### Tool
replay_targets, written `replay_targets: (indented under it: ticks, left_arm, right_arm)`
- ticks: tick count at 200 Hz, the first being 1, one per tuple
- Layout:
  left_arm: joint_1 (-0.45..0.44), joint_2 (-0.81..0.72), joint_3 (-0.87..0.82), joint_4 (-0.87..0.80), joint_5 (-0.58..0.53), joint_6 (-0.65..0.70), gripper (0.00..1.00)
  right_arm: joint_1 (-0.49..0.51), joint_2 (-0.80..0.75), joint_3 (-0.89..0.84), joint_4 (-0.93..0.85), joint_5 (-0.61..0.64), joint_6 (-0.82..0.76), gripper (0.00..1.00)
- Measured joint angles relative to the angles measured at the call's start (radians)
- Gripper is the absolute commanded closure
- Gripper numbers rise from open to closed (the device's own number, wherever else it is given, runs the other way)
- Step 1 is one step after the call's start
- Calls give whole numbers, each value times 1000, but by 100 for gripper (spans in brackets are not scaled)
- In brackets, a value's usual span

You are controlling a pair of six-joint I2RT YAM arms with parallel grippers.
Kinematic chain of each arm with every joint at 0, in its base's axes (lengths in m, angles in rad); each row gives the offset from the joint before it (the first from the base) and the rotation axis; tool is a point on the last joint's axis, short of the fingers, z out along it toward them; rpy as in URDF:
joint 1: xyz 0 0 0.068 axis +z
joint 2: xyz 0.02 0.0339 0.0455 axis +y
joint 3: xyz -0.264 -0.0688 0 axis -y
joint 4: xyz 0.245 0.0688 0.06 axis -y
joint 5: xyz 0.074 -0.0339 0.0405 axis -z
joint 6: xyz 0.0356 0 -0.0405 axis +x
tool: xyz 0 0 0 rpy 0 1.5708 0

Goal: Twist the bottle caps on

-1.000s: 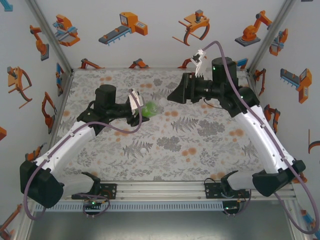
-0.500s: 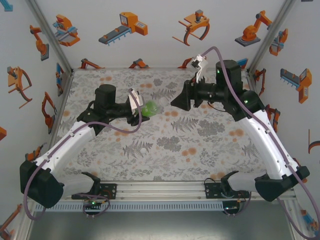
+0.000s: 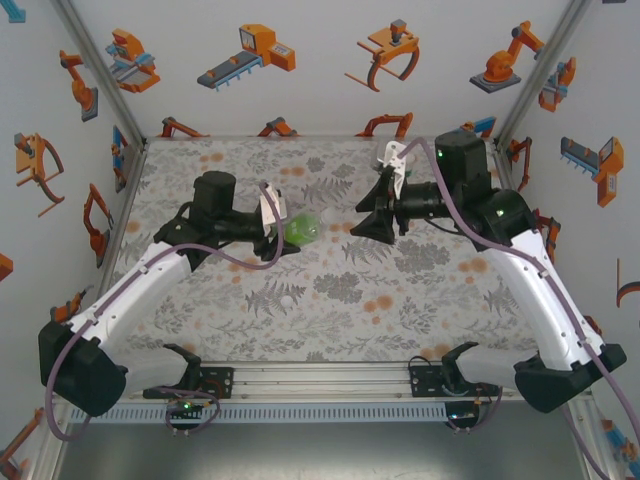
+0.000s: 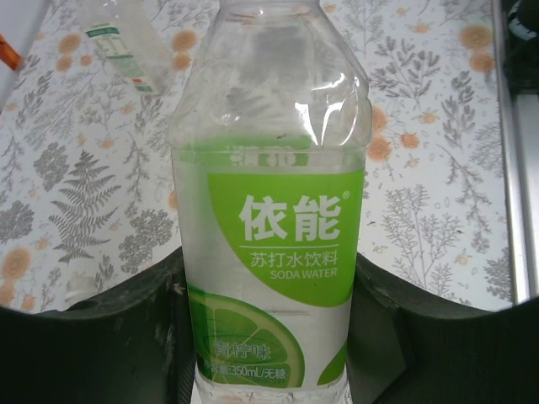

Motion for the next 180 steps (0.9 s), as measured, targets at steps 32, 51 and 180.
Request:
replay_targets:
  ticks: [32, 51, 180]
  left_arm:
    - [-16, -6, 20, -55, 33, 21, 100]
    - [-21, -7, 30, -95, 55, 30, 100]
    - [-25, -7, 63, -202, 121, 44, 100]
  right_arm:
    - [2, -10, -34, 49, -68, -80, 50]
    - [3, 1, -47, 75, -97, -113, 49]
    - [27, 41, -156, 197, -193, -164, 50]
